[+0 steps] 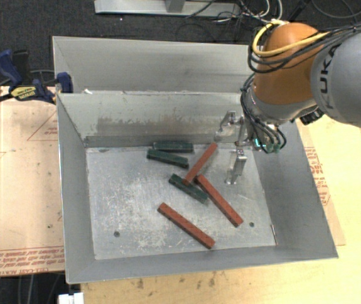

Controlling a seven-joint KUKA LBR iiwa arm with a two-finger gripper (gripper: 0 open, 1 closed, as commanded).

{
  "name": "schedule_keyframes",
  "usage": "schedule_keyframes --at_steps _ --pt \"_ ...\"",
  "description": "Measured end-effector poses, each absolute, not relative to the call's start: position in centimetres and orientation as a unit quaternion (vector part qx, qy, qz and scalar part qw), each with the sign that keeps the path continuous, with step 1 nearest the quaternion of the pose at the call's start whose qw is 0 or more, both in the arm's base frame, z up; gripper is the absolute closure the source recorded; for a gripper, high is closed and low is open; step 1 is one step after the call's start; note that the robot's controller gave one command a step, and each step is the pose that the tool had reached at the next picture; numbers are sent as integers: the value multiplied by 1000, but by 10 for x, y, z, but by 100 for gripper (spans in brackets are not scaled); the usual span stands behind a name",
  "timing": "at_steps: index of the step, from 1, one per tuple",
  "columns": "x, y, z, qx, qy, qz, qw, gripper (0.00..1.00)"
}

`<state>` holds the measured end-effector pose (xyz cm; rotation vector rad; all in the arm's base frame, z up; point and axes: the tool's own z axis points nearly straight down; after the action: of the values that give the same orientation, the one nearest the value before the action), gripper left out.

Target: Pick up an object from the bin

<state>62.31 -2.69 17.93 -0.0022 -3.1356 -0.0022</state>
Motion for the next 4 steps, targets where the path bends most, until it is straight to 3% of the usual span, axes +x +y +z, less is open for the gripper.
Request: schedule_keyframes --at_steps 1,2,3,4 --pt "625 -27 184 0 -1000 0 -1 0" --pt "618 12 141 -58 -998 0 -2 0" --pt "634 53 127 -39 -999 -1 -1 0" --pt "613 61 125 -111 -994 -1 0 0"
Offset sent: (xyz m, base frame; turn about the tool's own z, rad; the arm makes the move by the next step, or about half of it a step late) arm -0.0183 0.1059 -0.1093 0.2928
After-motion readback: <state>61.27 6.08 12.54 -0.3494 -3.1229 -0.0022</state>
